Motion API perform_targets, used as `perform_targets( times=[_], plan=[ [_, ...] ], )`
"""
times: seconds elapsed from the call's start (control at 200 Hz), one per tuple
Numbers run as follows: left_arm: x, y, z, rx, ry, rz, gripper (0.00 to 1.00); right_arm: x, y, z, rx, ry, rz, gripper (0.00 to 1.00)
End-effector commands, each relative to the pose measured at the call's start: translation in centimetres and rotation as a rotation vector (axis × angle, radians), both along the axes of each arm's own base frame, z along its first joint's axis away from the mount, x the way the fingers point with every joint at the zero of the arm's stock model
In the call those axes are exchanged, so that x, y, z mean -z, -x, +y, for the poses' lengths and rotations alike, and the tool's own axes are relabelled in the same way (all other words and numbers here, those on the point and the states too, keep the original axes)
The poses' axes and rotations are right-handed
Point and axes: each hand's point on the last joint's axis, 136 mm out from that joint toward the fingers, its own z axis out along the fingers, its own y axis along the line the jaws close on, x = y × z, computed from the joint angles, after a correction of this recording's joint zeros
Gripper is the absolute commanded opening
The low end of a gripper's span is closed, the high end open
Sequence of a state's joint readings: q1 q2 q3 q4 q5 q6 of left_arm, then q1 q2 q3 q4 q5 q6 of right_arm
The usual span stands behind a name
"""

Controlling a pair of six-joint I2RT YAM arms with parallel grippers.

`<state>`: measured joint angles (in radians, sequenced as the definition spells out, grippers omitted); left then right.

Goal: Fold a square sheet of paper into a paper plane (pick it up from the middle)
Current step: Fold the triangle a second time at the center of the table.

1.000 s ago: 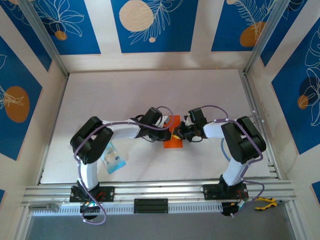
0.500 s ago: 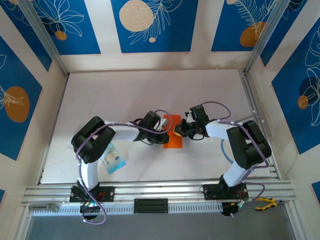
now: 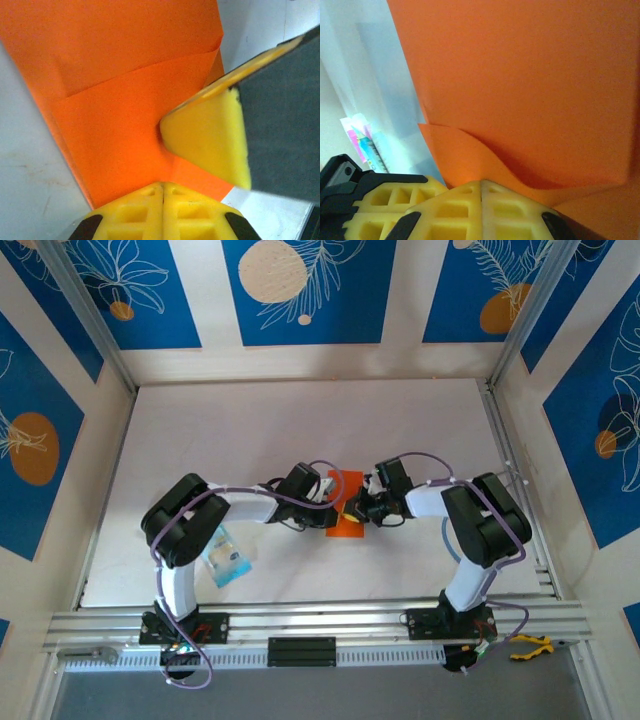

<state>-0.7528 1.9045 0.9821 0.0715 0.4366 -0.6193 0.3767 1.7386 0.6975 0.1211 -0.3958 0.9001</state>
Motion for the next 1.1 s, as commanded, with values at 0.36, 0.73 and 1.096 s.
perform_targets(
  times=[0.36, 0.73, 1.096],
  plan=[
    [3.8, 2.5, 3.6, -0.015, -0.15, 0.098, 0.0, 0.6, -4.0, -6.6, 0.183, 0.089, 0.002, 0.0],
    [3.2, 2.3, 3.3, -0.021, -0.138, 0.092, 0.0, -2.6, -2.4, -1.9, 0.044, -0.008, -0.082, 0.01],
    [1.1, 1.7, 2.3, -0.016, -0.079, 0.071, 0.01, 2.5, -0.8, -3.5, 0.095, 0.117, 0.043, 0.0]
  ],
)
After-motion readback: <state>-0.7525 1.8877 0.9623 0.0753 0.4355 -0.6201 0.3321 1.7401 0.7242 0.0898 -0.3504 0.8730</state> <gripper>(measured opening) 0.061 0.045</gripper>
